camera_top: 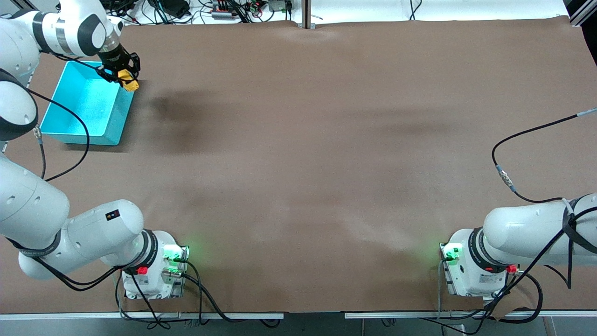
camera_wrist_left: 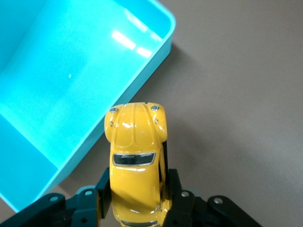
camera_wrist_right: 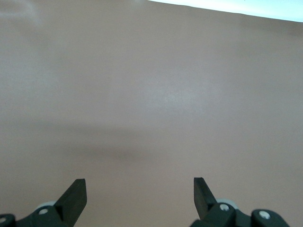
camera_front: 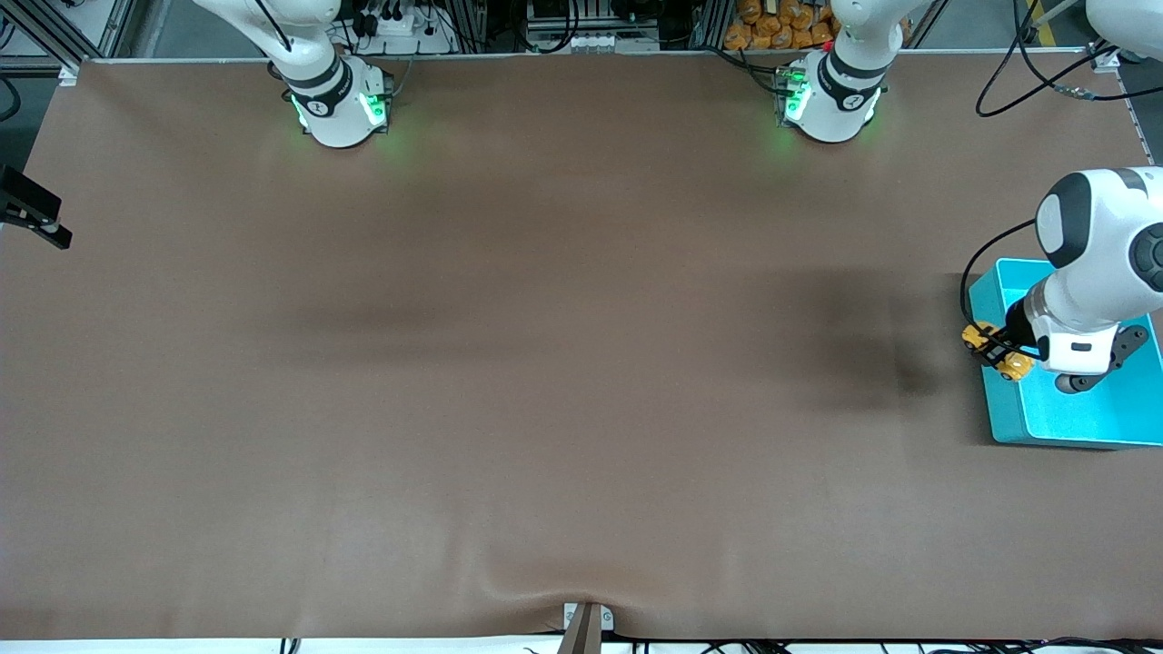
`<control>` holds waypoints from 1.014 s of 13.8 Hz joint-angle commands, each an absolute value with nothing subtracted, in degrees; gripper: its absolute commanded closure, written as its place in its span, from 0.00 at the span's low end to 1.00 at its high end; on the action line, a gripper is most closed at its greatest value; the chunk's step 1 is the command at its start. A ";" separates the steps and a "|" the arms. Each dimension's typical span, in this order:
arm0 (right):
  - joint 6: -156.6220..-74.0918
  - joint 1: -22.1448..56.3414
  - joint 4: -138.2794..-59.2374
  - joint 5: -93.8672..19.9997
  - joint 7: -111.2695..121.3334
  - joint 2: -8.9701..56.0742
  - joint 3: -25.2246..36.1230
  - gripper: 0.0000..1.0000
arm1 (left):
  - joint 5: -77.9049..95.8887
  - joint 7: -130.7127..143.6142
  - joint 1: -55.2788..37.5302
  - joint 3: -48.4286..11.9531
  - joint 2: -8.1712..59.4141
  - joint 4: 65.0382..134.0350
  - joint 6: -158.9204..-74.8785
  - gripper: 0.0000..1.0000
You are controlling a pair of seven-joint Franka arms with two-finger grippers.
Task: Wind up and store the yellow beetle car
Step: 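Lift the car with the left gripper and carry it over the box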
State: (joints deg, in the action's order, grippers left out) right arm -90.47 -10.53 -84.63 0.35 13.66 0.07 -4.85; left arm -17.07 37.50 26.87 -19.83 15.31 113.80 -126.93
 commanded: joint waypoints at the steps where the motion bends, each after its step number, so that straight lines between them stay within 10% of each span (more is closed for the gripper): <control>1: -90.35 -9.58 -85.34 0.88 12.57 -1.14 -4.92 0.00 | -16.61 30.78 28.03 -19.95 15.73 111.01 -125.51 1.00; 14: -90.35 -5.80 -85.34 1.05 12.48 -0.97 -0.88 0.00 | -16.70 3.97 34.09 -19.95 14.59 102.76 -115.94 1.00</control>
